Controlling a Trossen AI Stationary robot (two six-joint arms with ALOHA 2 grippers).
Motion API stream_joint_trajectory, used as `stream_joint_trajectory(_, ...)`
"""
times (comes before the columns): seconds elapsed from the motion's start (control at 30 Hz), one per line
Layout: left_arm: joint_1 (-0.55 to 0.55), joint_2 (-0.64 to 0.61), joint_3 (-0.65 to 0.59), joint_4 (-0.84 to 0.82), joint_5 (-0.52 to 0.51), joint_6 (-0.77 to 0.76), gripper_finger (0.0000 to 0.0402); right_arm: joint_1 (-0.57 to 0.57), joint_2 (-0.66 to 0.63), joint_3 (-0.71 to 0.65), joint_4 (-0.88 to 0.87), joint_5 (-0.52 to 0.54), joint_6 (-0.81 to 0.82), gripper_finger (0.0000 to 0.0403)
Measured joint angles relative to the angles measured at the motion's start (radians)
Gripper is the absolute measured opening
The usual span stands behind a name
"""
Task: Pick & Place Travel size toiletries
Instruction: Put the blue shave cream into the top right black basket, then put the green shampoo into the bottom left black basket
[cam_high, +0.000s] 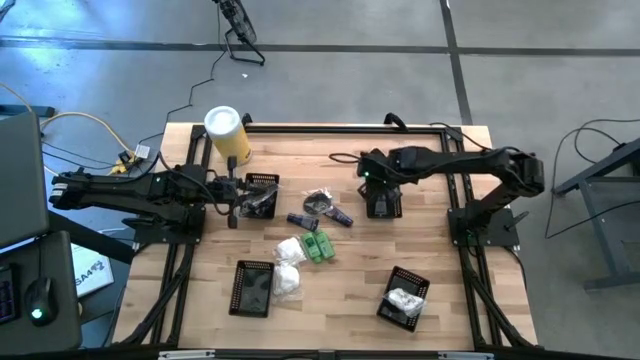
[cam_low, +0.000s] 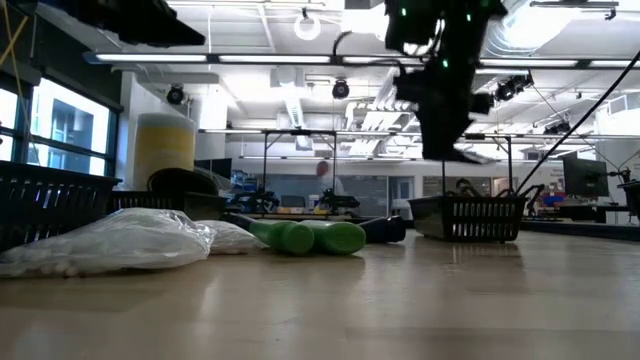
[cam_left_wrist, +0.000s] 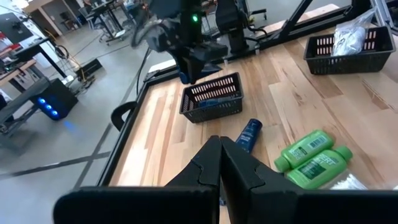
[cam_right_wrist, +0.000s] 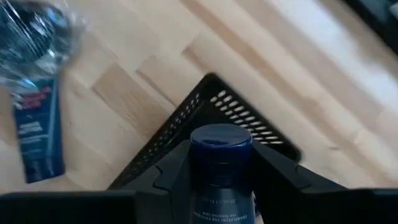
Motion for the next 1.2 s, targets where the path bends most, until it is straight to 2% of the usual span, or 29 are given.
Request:
stream_joint_trajectory(0.2,0.000,0.000,0.000,-0.002,0.000,0.000,0.0000,-0.003,0.000,-0.140,0.216,-0.070,0.056,0.0131)
stream_joint_trajectory(0.3,0.000,0.000,0.000,-0.002,0.000,0.000,0.0000,-0.003,0.001,-0.188,0.272,-0.071,0.092,0.0136)
stream_joint_trajectory(0.5,0.000,0.000,0.000,-0.002,0.000,0.000,0.0000,-0.003,0.000,-0.198,0.294,-0.041,0.096,0.0145)
stream_joint_trajectory(0.83,0.000,0.000,0.000,-0.001,0.000,0.000,0.0000,-0.003,-0.008,-0.192,0.277,-0.052,0.077,0.0214)
stream_joint_trajectory(0.93,0.000,0.000,0.000,-0.002,0.000,0.000,0.0000,-0.003,-0.041,-0.166,0.270,-0.049,0.050,0.0205)
stream_joint_trajectory(1.07,0.000,0.000,0.000,-0.002,0.000,0.000,0.0000,0.002,-0.112,-0.121,0.282,-0.056,0.018,0.0175)
stream_joint_trajectory(1.2,0.000,0.000,0.000,-0.002,0.000,0.000,0.0000,0.025,-0.190,-0.105,0.399,-0.110,-0.001,0.0143)
